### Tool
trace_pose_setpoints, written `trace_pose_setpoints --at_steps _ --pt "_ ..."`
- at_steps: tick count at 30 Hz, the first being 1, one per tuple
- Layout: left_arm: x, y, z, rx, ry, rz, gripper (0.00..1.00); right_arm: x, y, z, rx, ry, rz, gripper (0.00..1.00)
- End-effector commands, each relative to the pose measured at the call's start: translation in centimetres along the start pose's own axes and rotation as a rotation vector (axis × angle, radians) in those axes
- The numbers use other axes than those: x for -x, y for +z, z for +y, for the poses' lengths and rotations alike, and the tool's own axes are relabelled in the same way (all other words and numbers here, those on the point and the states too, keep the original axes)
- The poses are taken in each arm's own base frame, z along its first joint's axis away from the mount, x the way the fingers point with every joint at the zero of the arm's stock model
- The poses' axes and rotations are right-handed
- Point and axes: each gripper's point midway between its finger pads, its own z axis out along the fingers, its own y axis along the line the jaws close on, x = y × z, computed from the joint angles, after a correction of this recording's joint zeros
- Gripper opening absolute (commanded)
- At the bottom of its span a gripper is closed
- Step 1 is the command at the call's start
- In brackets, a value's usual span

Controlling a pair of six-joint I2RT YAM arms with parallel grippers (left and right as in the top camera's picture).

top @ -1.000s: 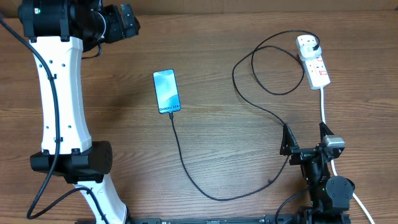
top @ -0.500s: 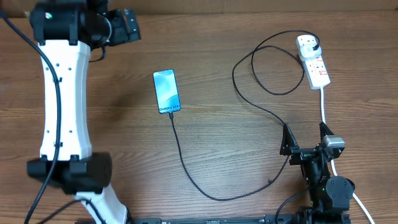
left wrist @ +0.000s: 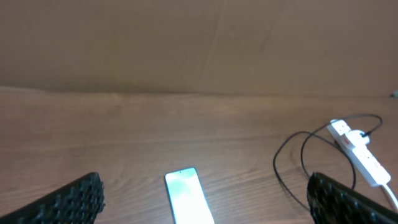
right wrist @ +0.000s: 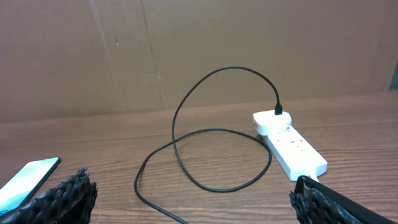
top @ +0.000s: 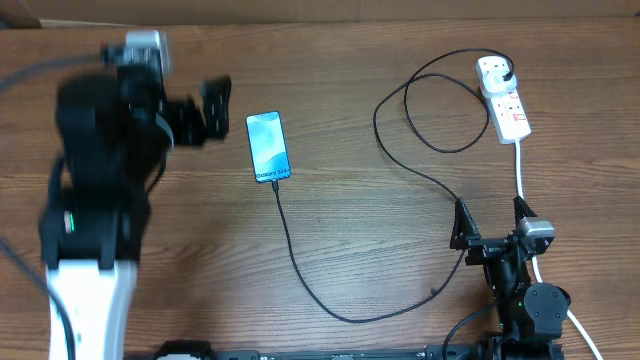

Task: Plug charger to phone and switch on socket

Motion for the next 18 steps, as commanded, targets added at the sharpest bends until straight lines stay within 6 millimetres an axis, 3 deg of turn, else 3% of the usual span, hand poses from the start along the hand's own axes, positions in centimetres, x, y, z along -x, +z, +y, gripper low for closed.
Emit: trace_pose_setpoints --at_steps 1,12,18 --pt "-4.1 -1.3 0.0 -0.013 0.120 -0.027 1.00 -0.2 0.0 0.1 0.007 0.002 -0.004 1.00" --pt "-13.3 -3.6 1.2 0.005 0.215 -0.250 1.00 -0.2 0.0 0.1 0.007 0.002 -0.004 1.00" --pt "-16.9 -3.6 2.2 0.033 0.219 -0.301 1.00 -0.2 0.0 0.1 0.007 0.002 -0.004 1.00"
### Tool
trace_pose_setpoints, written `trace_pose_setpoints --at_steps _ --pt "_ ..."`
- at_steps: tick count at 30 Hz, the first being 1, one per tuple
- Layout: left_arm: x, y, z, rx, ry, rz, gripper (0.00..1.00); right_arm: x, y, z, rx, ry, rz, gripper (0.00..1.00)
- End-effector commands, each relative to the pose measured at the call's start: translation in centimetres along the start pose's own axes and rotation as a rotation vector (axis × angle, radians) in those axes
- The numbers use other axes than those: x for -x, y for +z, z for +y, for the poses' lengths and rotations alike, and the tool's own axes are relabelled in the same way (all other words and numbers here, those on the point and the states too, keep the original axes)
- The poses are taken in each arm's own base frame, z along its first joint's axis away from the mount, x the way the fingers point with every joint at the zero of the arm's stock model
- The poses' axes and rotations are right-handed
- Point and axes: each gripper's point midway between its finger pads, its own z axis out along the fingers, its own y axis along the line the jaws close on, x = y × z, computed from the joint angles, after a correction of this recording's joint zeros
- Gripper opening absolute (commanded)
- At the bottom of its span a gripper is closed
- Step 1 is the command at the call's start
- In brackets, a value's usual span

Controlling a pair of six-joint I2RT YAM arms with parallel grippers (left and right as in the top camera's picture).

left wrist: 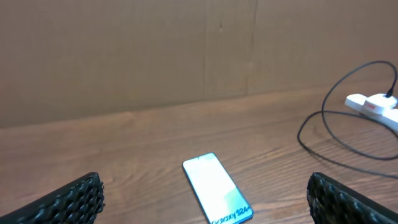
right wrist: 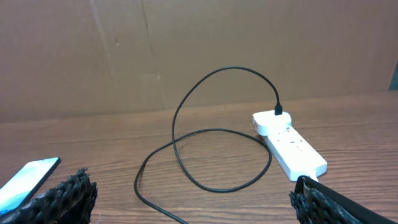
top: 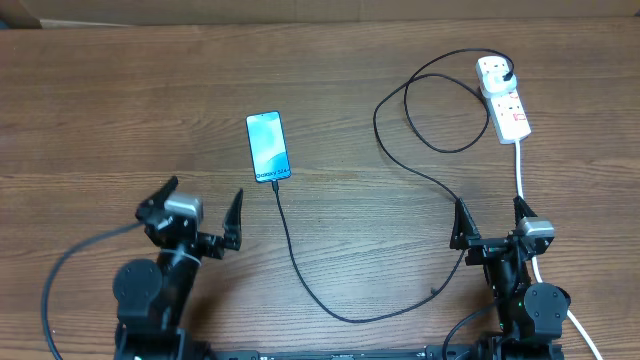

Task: Plug charger to phone and switch on socket

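Observation:
A phone (top: 268,146) with a lit blue screen lies flat on the table, also seen in the left wrist view (left wrist: 216,188) and at the edge of the right wrist view (right wrist: 28,178). A black charger cable (top: 300,262) runs from the phone's near end, loops right and ends at the white socket strip (top: 505,100), seen again (right wrist: 289,144) with the plug in its far end. My left gripper (top: 200,220) sits open near the table's front left, short of the phone. My right gripper (top: 490,225) sits open at the front right, with nothing between its fingers.
A brown cardboard wall (right wrist: 199,50) stands behind the table. The strip's white lead (top: 522,170) runs toward the right arm's base. The cable loop (right wrist: 217,162) lies between the right gripper and the socket strip.
My left arm has moved from up beside the phone's left side back to the front left of the table. The right arm, phone, cable and strip have not moved.

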Motion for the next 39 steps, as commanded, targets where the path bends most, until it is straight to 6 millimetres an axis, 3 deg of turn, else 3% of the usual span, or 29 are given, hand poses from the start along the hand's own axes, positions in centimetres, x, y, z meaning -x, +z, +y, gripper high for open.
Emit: trace_pose_setpoints --at_steps 1,16,39 --pt "-1.9 -0.5 0.4 0.035 0.025 -0.017 1.00 -0.2 0.0 0.1 0.007 0.002 -0.003 1.00" --pt "-7.2 -1.1 1.0 0.084 0.030 -0.054 1.00 -0.2 0.0 0.1 0.007 0.002 -0.003 1.00" --pt "-7.4 -1.1 1.3 0.099 0.032 -0.045 1.00 -0.2 0.0 0.1 0.007 0.002 -0.003 1.00"
